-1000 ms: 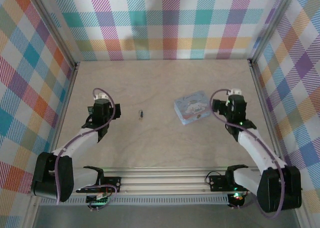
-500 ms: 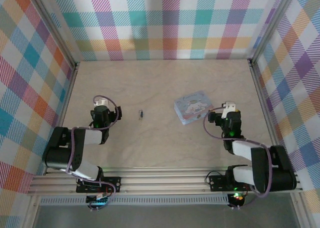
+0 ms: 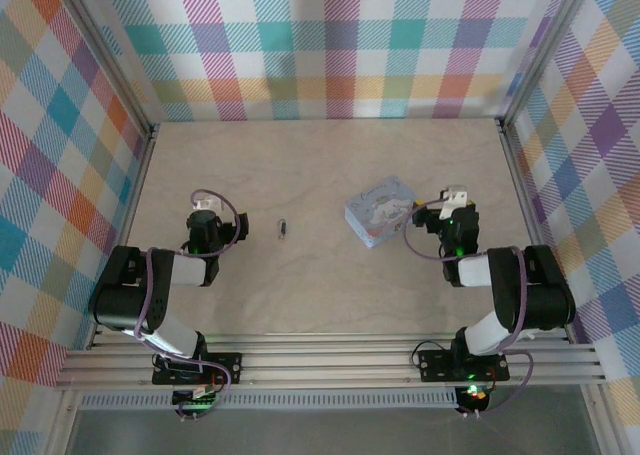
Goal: Unlock a padlock with a key
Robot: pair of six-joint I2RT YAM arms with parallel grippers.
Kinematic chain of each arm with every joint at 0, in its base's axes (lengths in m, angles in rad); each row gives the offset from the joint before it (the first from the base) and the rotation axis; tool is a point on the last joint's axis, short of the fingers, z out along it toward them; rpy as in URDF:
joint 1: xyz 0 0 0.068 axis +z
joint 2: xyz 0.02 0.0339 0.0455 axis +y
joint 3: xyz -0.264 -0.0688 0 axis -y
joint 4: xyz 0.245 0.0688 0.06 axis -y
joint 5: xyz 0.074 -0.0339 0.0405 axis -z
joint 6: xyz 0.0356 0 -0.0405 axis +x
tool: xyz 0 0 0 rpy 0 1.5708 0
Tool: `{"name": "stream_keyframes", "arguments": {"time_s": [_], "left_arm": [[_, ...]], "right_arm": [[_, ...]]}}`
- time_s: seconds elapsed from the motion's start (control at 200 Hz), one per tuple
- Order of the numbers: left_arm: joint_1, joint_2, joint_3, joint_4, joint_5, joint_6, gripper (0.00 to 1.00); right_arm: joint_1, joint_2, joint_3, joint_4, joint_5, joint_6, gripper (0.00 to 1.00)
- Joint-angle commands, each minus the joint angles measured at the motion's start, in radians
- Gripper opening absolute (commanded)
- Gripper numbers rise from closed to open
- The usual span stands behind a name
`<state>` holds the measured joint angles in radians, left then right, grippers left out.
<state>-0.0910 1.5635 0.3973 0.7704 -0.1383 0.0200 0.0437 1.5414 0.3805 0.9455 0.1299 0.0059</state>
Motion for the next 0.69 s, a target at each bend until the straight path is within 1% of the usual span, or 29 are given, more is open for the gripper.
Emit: {"name": "stream_keyframes", "arguments": {"time_s": [0.0,0.69], "left_arm": [[0.008,0.002,0.023,0.039,0.016,0.013,1.00],[0.009,0.001,0.023,0.040,0.017,0.013,1.00]], "right_arm": [[-0.030,-0.004,0.015,-0.083,-0.057,0.028,1.00],[-0.028,-0.006,0.017,-0.087,-0.064,0.025,1.00]]}}
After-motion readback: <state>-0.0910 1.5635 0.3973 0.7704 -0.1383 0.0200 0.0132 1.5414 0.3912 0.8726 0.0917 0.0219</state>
